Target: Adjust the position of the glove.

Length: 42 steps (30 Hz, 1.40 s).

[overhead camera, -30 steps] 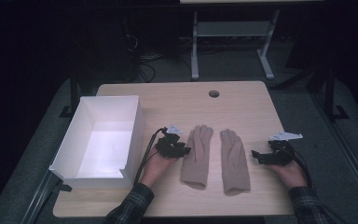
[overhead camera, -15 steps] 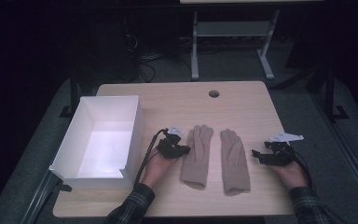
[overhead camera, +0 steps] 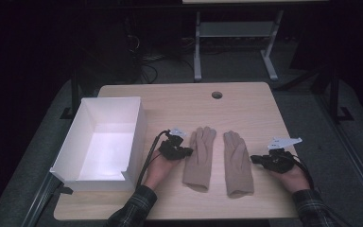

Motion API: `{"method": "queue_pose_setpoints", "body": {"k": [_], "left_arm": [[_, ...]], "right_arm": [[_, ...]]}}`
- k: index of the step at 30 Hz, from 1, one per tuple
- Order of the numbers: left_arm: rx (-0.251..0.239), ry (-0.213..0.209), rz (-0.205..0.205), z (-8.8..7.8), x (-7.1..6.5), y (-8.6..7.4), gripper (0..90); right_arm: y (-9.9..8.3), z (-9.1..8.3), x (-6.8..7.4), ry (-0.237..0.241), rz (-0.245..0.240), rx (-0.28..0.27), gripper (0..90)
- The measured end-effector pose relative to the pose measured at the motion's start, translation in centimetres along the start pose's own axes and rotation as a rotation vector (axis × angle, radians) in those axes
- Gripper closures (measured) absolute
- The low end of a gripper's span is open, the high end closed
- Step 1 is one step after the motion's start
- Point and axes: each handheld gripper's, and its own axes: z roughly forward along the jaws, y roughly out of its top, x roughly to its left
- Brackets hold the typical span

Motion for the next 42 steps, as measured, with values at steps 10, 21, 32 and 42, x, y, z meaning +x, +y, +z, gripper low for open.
{"method": "queue_pose_setpoints", "body": {"k": [10,21,32,42], "left_arm": [[-0.049,-0.048,-0.005,-0.6,-0.7,0.6,87.9],[-0.084,-0.062,0.021,-1.1,-1.1,1.6,88.0],[-0.128,-0.065,0.034,-1.6,-1.4,3.0,88.1],[-0.150,-0.099,0.084,-2.2,-2.5,4.0,88.1]], "right_arm": [[0.4,0.6,1.0,0.075,0.011,0.002,90.0],[1.5,2.1,2.6,0.116,-0.034,0.010,89.9],[2.1,3.0,3.2,0.149,-0.045,0.011,89.8],[2.9,4.1,4.2,0.172,-0.052,0.010,89.7]]}}
